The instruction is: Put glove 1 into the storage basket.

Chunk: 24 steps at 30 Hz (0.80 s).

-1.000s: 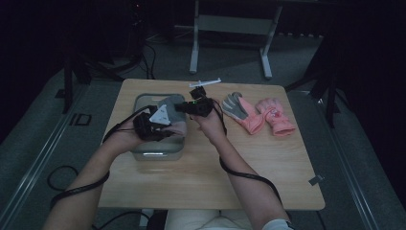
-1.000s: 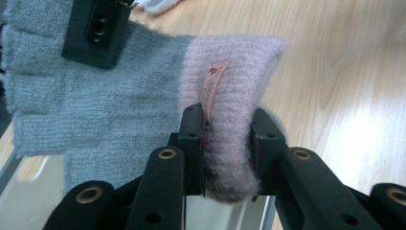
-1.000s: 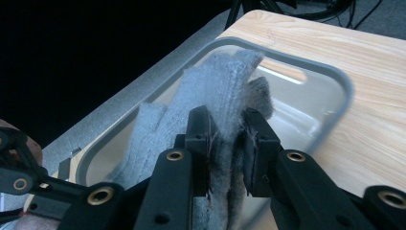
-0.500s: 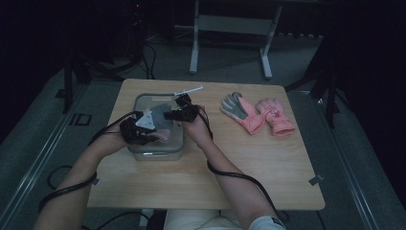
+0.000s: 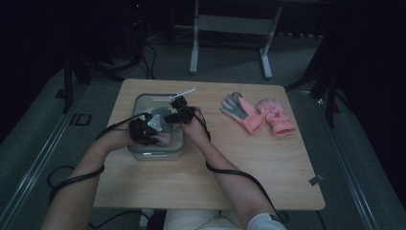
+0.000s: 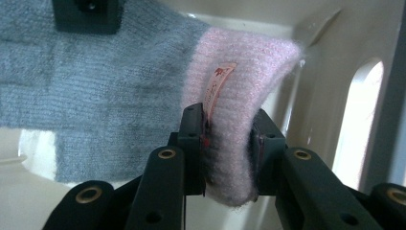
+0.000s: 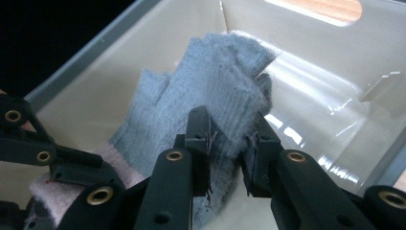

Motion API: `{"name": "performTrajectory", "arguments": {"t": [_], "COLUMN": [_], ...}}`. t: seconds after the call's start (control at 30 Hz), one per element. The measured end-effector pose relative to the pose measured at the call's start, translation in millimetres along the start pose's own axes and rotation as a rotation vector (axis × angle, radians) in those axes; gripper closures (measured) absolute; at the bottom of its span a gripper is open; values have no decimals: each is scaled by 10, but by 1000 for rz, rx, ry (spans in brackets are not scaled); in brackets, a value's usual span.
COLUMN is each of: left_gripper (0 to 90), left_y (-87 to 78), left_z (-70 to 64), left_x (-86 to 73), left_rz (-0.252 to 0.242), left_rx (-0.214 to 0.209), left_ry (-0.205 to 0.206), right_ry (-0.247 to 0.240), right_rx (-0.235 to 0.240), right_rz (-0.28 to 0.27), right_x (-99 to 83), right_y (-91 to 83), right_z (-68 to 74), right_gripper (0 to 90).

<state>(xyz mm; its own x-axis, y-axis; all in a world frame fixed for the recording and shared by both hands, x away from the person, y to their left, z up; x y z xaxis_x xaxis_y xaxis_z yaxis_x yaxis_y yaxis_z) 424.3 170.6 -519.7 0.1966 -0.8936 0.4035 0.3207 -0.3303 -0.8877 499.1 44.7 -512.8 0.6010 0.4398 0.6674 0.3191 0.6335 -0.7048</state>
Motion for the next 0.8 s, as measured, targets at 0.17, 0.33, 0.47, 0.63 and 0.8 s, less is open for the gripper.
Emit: {"name": "performTrajectory", "arguments": {"t": [0.17,0.33,0.47,0.63,0.8], "left_gripper": [708,705,690,654,508], "left_y": [63,144,215,247,223], "left_z": [-22,24,32,38,37], "left_x": [53,58,52,66,70], "left_rz": [18,48,71,65,73], "left_rx": [-32,-57,-86,-90,-86], "left_ry": [35,39,25,31,-21], "right_ry": [22,-10,-21,-9,-13], "right_rx": [-22,-53,-72,-58,-37], "right_rz": [72,106,118,107,71], "right_x": [8,-4,5,6,18], "right_y": [32,82,93,62,-57], "right_z": [-50,-63,-65,-76,-70], "right_gripper": [729,712,694,655,632]}}
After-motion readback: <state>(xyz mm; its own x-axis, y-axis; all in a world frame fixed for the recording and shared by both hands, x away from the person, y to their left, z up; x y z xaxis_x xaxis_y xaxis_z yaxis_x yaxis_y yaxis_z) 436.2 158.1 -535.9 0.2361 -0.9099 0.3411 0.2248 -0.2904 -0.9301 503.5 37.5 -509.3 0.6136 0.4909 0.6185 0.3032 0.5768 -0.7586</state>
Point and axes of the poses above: each handheld gripper's, and its own axes: y roughly forward along the jaws, x roughly out of its top, z roughly to its left, the point moved 4 cm from there along y, roughly forward along the jaws, and after that the axes turned 1 degree about x, right-handed, at the moved point
